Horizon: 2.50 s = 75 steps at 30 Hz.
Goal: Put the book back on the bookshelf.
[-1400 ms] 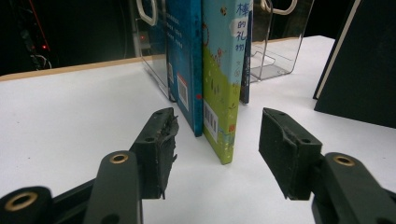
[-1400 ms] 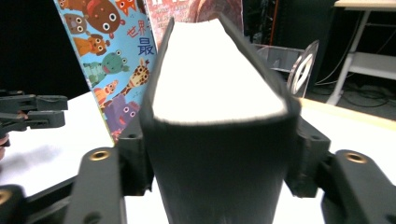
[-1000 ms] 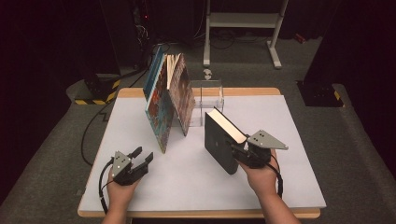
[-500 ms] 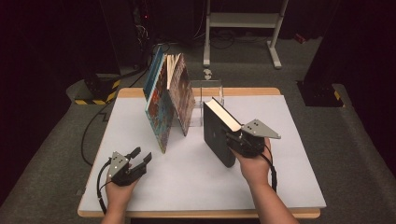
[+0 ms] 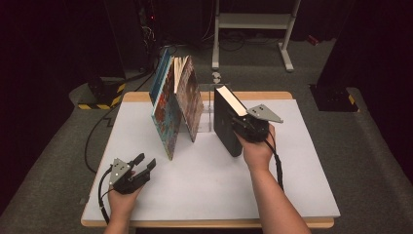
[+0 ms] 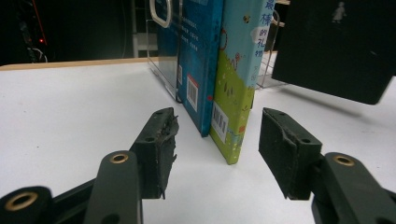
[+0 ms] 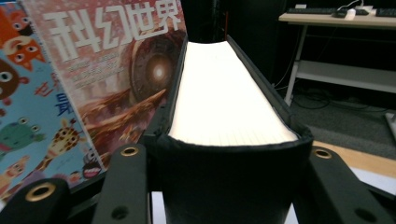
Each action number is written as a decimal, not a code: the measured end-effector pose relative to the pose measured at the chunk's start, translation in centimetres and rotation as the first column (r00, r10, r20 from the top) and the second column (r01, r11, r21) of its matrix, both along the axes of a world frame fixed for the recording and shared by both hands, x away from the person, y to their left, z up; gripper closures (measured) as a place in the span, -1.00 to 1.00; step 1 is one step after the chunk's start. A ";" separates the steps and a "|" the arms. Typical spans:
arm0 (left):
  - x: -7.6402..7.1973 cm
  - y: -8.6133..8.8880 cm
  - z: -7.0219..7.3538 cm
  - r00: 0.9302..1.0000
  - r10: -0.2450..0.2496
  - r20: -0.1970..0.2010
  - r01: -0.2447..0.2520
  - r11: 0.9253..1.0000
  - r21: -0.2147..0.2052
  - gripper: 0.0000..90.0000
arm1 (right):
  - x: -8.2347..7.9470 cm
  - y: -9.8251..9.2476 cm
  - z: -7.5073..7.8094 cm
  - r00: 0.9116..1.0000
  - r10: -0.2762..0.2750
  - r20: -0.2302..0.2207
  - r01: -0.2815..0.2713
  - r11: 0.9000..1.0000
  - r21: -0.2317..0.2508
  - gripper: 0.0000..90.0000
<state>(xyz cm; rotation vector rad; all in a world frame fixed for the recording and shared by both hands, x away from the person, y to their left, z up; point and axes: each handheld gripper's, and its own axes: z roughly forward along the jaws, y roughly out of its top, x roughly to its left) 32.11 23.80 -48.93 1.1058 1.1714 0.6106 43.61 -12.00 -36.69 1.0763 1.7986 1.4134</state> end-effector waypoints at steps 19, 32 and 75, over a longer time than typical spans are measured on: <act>0.0 -0.1 0.0 1.000 -0.011 -0.004 0.011 1.000 -0.021 0.02 | 4.9 2.5 0.0 0.996 -0.063 0.063 0.063 0.998 -0.006 0.19; 0.1 -0.3 0.1 1.000 -0.028 -0.001 0.028 0.999 -0.021 0.02 | 8.3 4.2 -0.6 0.993 -0.108 0.045 0.109 0.994 -0.008 0.19; 0.2 -0.7 -0.2 0.999 -0.041 -0.008 0.041 0.999 0.021 0.02 | 8.6 3.6 -2.9 0.996 -0.070 -0.057 0.071 0.997 0.018 -0.17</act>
